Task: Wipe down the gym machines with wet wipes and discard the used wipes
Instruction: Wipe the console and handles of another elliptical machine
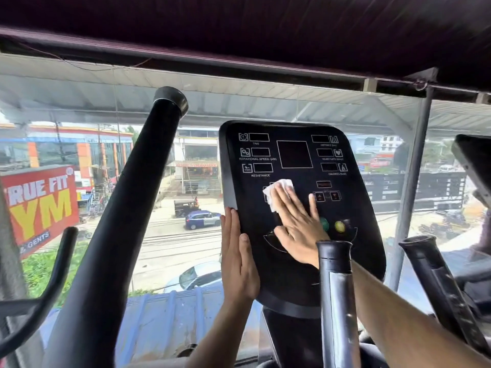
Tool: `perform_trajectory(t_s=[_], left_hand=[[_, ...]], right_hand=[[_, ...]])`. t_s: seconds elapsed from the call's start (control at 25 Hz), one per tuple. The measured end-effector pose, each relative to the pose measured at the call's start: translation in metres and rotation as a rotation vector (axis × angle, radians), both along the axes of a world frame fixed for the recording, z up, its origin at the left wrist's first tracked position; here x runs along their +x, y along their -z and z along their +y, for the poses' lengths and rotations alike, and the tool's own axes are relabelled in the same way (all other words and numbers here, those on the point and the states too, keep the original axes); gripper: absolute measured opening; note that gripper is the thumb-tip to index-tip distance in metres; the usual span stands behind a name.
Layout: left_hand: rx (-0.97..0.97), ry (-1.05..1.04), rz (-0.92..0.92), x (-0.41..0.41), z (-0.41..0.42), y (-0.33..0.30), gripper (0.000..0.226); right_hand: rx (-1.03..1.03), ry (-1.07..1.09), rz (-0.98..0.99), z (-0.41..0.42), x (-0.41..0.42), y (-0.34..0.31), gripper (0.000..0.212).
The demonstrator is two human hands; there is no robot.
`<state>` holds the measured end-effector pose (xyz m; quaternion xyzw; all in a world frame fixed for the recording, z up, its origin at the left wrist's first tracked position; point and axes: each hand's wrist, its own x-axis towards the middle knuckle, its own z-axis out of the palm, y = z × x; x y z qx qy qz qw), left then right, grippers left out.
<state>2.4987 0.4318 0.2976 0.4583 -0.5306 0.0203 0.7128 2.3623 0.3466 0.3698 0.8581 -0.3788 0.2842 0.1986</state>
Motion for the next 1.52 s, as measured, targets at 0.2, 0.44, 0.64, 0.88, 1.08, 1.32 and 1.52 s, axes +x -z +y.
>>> perform_trajectory(t_s=[0.2,0.44,0.64,0.88,1.08,1.32,1.52], left_hand=[[0.053,-0.013,-0.027,0.002,0.001,-0.001,0.054],[0.037,0.001,-0.033,0.003,-0.004,0.002,0.055],[0.041,-0.019,-0.061,0.004,-0.004,0.001,0.055],[0.063,-0.04,-0.09,0.004,-0.004,0.001,0.057],[0.084,-0.031,-0.095,0.007,-0.005,0.004,0.058],[0.374,-0.303,-0.13,-0.015,-0.001,-0.036,0.066],[0.301,-0.429,-0.251,-0.013,-0.015,-0.031,0.071]], right_hand=[[0.095,-0.026,-0.07,-0.032,0.034,-0.058,0.083],[-0.028,-0.144,0.066,-0.003,0.042,-0.023,0.08],[0.048,0.013,-0.145,-0.035,0.008,-0.037,0.083],[0.027,-0.058,-0.073,-0.023,0.034,-0.043,0.081],[0.038,0.074,-0.217,-0.025,-0.024,-0.018,0.081],[0.118,0.102,-0.17,-0.04,0.0,-0.061,0.084],[-0.021,0.107,-0.161,-0.036,-0.014,-0.003,0.079]])
